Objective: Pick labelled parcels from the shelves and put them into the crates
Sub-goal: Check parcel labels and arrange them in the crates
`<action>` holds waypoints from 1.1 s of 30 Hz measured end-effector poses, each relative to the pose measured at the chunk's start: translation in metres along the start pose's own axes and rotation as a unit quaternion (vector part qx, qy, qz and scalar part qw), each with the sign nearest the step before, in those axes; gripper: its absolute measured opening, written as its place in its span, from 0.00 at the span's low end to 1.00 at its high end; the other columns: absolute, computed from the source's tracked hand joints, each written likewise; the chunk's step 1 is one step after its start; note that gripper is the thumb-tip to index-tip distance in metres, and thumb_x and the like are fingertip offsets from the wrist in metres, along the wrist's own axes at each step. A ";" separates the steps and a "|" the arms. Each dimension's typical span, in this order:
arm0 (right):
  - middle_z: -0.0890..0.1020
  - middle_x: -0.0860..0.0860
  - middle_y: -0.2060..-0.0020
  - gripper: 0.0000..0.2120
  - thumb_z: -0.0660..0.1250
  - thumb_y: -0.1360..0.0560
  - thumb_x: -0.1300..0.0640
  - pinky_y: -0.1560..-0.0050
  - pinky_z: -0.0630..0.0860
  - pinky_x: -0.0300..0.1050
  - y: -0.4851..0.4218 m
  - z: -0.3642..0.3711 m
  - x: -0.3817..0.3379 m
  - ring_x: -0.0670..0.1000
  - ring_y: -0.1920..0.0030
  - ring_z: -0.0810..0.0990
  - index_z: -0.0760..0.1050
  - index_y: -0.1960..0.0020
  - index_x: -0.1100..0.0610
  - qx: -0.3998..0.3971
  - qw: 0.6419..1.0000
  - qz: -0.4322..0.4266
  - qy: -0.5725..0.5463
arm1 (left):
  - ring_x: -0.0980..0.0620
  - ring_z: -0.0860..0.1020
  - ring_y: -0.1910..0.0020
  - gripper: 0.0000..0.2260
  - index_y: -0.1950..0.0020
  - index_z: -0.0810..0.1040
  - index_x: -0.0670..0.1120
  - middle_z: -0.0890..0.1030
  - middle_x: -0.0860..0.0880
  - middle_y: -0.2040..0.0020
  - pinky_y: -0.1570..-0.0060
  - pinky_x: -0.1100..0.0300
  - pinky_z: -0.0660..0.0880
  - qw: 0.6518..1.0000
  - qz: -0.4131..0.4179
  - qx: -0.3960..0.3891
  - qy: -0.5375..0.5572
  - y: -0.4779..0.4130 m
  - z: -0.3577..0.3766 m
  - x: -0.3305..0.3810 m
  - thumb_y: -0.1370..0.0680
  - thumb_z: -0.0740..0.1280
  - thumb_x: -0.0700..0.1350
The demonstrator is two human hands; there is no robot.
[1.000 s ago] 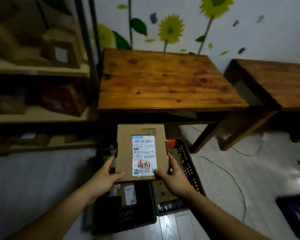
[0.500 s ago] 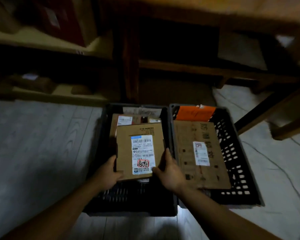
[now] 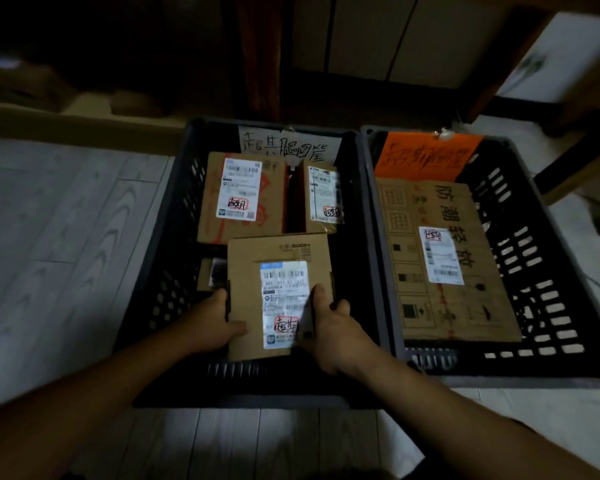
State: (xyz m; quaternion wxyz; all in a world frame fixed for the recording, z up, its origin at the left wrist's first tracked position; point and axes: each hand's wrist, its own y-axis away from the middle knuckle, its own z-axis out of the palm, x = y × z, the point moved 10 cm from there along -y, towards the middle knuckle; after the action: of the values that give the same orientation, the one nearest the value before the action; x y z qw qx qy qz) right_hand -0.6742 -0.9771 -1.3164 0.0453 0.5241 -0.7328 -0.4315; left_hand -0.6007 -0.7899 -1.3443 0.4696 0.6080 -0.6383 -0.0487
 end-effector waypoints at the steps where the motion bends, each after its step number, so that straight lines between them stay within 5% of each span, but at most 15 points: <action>1: 0.59 0.62 0.33 0.44 0.68 0.24 0.47 0.38 0.71 0.52 0.002 0.001 -0.001 0.65 0.37 0.71 0.39 0.23 0.51 -0.007 1.000 0.006 0.006 | 0.46 0.76 0.41 0.26 0.35 0.66 0.41 0.76 0.44 0.37 0.42 0.55 0.73 1.000 -0.006 -0.017 0.003 0.000 0.003 -0.004 0.29 0.73 0.42; 5: 0.59 0.62 0.32 0.37 0.68 0.24 0.50 0.37 0.70 0.52 -0.014 0.008 0.009 0.64 0.35 0.70 0.49 0.25 0.56 -0.028 0.997 0.065 0.009 | 0.47 0.76 0.41 0.25 0.35 0.69 0.43 0.76 0.47 0.37 0.38 0.54 0.72 0.997 0.008 -0.071 -0.023 -0.012 0.013 0.012 0.29 0.73 0.44; 8: 0.54 0.64 0.28 0.40 0.68 0.25 0.58 0.37 0.70 0.52 -0.041 0.009 0.018 0.65 0.31 0.63 0.45 0.24 0.61 -0.025 0.994 0.105 0.005 | 0.47 0.75 0.41 0.28 0.33 0.64 0.43 0.75 0.47 0.38 0.40 0.56 0.72 0.995 0.033 -0.074 -0.054 -0.030 0.026 0.027 0.29 0.73 0.44; 11: 0.46 0.65 0.26 0.45 0.67 0.24 0.55 0.30 0.63 0.51 -0.053 0.013 0.024 0.66 0.27 0.57 0.37 0.22 0.60 -0.011 0.992 0.124 -0.010 | 0.47 0.76 0.43 0.50 0.23 0.42 0.48 0.71 0.45 0.33 0.42 0.53 0.74 0.990 0.055 -0.082 -0.099 -0.041 0.048 0.022 0.33 0.75 0.47; 13: 0.42 0.66 0.25 0.48 0.68 0.24 0.50 0.27 0.57 0.53 -0.053 0.017 0.023 0.67 0.25 0.51 0.36 0.22 0.60 -0.003 0.994 0.111 0.008 | 0.44 0.75 0.41 0.57 0.26 0.28 0.53 0.65 0.40 0.30 0.43 0.52 0.75 0.983 0.053 -0.104 -0.141 -0.039 0.063 0.014 0.32 0.75 0.45; 19: 0.43 0.63 0.23 0.37 0.63 0.21 0.48 0.27 0.56 0.56 -0.069 0.035 0.022 0.66 0.24 0.50 0.46 0.21 0.54 -0.027 0.996 0.077 0.024 | 0.42 0.51 0.24 0.47 0.23 0.37 0.51 0.38 0.41 0.23 0.28 0.54 0.60 0.937 0.115 -0.101 -0.314 -0.050 0.074 0.022 0.27 0.71 0.45; 22: 0.49 0.60 0.22 0.34 0.58 0.19 0.46 0.29 0.59 0.48 -0.075 0.043 0.034 0.62 0.24 0.57 0.44 0.20 0.53 -0.060 0.993 0.098 -0.015 | 0.42 0.42 0.23 0.48 0.24 0.33 0.54 0.34 0.41 0.24 0.27 0.48 0.57 0.918 0.113 -0.111 -0.363 -0.057 0.077 0.018 0.26 0.70 0.49; 27: 0.45 0.62 0.23 0.41 0.65 0.22 0.47 0.27 0.58 0.54 -0.082 0.047 0.034 0.65 0.25 0.55 0.42 0.20 0.52 -0.081 0.992 0.086 0.042 | 0.42 0.33 0.25 0.52 0.26 0.32 0.58 0.30 0.44 0.25 0.28 0.39 0.47 0.902 0.118 -0.093 -0.405 -0.060 0.073 0.011 0.31 0.71 0.59; 33: 0.48 0.62 0.23 0.40 0.61 0.25 0.40 0.26 0.54 0.62 -0.054 0.021 0.007 0.66 0.24 0.48 0.46 0.22 0.53 -0.062 0.992 0.060 0.097 | 0.42 0.36 0.25 0.47 0.25 0.36 0.60 0.35 0.45 0.23 0.26 0.42 0.46 0.942 0.056 -0.109 -0.311 -0.031 0.031 0.021 0.31 0.66 0.68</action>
State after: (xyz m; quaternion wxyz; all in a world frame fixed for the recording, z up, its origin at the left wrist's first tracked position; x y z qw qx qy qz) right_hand -0.6492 -0.9750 -1.3689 0.1747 0.5147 -0.7268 -0.4200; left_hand -0.5946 -0.8310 -1.3698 0.3128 0.4710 -0.7765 -0.2781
